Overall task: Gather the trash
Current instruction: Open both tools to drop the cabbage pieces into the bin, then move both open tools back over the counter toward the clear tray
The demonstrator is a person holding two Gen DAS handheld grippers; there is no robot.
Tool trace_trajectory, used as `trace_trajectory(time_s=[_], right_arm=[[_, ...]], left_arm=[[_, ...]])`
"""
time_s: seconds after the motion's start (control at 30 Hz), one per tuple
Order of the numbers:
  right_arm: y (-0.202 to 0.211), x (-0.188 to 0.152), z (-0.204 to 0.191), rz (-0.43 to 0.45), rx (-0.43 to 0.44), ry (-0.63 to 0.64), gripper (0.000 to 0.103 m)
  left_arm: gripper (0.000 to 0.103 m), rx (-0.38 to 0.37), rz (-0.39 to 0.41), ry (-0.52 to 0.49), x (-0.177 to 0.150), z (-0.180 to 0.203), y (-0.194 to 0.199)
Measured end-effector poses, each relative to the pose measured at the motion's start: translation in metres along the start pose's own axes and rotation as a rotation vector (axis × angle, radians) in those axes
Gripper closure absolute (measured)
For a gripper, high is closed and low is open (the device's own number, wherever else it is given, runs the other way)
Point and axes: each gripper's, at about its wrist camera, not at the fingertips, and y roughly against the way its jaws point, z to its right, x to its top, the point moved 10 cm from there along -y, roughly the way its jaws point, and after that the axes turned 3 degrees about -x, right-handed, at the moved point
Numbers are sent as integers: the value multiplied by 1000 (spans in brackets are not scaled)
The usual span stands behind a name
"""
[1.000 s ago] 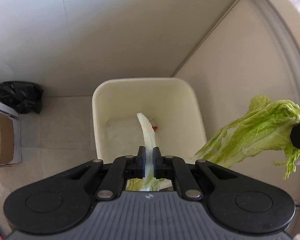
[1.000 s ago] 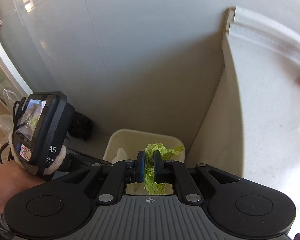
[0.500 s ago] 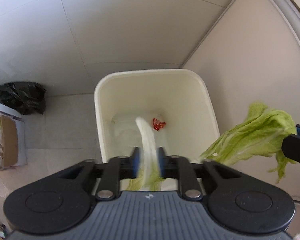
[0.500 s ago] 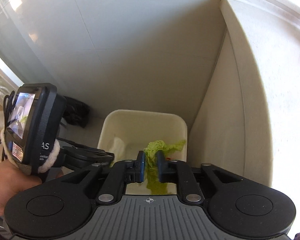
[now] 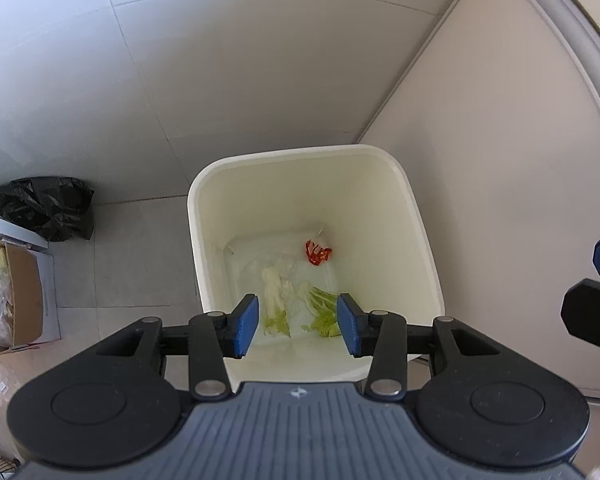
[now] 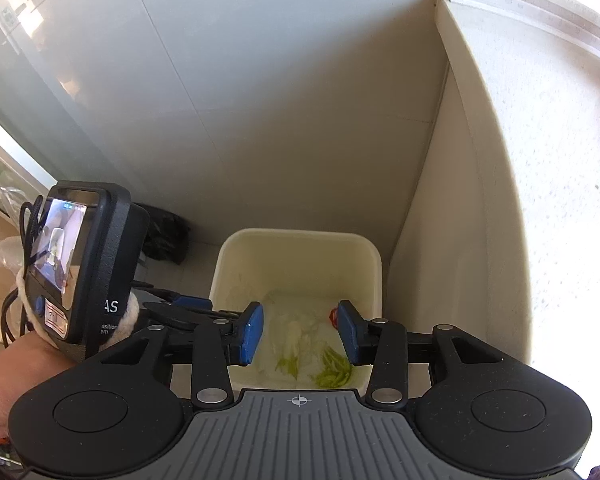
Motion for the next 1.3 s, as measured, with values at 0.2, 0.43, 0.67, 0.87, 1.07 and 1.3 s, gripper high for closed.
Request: trace_trajectory(time_s=[0.2, 0.43, 0.67, 0.87, 1.07, 1.3], right_arm=[[3, 7, -3, 17, 3, 15, 63], [18, 13, -6, 49, 15, 37, 59], [54, 18, -8, 114, 30, 79, 37], [88, 25, 4, 183, 0, 92, 24], [129, 30, 27, 274, -81, 109, 19], [179, 35, 71, 354, -160, 53, 14]], left_arm=[[61, 1, -3, -5, 2, 3, 6], [46, 15, -11, -29, 3, 4, 13], [21, 25, 29, -51, 7, 5, 34], [5, 65, 100, -77, 18, 8, 65], [2, 70, 172, -112, 32, 26, 95], [1, 28, 246, -185, 46, 62, 132]])
